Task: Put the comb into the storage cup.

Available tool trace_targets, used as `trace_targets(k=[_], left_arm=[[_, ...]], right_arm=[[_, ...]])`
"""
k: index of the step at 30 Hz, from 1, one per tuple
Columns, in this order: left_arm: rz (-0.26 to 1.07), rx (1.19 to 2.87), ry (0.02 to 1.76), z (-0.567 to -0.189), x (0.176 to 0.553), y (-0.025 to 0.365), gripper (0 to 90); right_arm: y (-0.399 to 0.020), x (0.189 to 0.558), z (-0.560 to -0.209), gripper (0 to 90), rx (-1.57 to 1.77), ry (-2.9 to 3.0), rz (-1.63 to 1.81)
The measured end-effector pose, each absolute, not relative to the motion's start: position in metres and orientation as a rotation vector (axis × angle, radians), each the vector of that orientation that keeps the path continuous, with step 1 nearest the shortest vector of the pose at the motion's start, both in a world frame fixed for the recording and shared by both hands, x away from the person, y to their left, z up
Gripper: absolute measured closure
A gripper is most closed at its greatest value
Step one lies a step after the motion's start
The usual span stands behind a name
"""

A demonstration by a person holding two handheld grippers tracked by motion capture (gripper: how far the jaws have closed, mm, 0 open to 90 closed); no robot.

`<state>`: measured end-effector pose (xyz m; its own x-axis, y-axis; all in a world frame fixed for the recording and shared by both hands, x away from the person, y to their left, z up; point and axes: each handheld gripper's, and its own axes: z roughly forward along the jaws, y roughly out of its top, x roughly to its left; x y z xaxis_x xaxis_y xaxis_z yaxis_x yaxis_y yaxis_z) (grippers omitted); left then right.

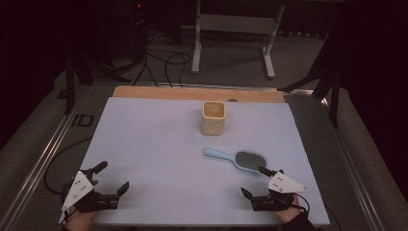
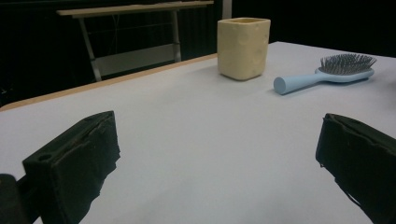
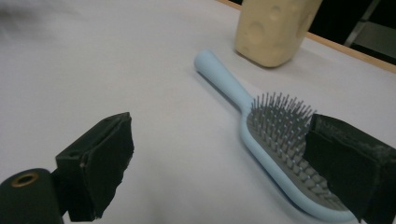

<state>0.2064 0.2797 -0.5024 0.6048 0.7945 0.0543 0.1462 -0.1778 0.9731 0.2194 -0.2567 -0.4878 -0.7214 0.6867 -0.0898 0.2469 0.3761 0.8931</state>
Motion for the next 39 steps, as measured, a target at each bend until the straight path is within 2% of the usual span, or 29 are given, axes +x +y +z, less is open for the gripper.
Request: trace_targets(k=[22, 39], left_arm=[[0.702, 1.659, 0.790, -0.502, 0.206, 0.282, 0.0], [0.701, 1.655, 0.791, -0.502, 0.206, 0.282, 0.0]], right_arm=[[-0.251, 0.233, -0.423, 8.5, 0.723, 2.144, 1.373], [-0.237, 0.252, -0.396, 8.6, 0.655, 2.148, 1.382]])
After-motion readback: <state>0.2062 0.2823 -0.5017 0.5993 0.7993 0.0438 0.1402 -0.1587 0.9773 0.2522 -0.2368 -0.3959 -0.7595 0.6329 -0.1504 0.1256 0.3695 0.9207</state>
